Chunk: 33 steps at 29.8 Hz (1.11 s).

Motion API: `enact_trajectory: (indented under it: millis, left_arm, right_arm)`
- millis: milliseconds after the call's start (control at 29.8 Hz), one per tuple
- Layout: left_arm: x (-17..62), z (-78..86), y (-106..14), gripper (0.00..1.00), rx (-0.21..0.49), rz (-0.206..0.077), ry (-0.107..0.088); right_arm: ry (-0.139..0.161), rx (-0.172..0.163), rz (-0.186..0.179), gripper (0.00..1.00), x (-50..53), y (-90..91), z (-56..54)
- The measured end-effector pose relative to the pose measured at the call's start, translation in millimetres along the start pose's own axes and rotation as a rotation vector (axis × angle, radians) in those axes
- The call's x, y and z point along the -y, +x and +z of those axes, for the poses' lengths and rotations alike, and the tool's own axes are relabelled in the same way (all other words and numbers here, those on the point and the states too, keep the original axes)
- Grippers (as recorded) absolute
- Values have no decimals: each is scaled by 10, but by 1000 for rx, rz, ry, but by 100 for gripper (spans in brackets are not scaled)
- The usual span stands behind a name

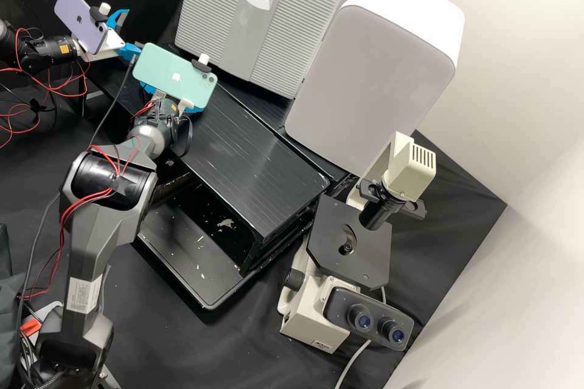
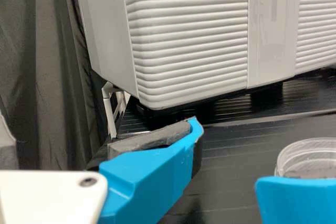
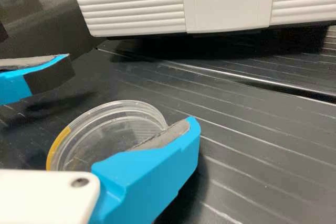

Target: Slide the petri dish to the right

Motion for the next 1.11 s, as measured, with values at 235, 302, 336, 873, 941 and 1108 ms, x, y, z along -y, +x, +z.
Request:
enact_trajectory:
  millis: [235, 302, 336, 873, 941, 1108]
  left_arm:
    - [0, 0, 0, 100, 0, 0, 0]
    - [0, 0, 0, 100, 0, 0, 0]
    - [0, 0, 0, 100, 0, 0, 0]
    - [0, 0, 0, 100, 0, 0, 0]
    - [0, 0, 0, 100, 0, 0, 0]
    - [0, 0, 0, 100, 0, 0, 0]
  right_arm:
    - [16, 1, 4, 0, -3, 0, 1]
    - [42, 5, 19, 0, -17, 0, 5]
    - [40, 11, 28, 0, -25, 0, 10]
    - [19, 78, 98, 0, -87, -7, 71]
    - [25, 87, 106, 0, -94, -9, 80]
    - [13, 112, 119, 0, -98, -11, 95]
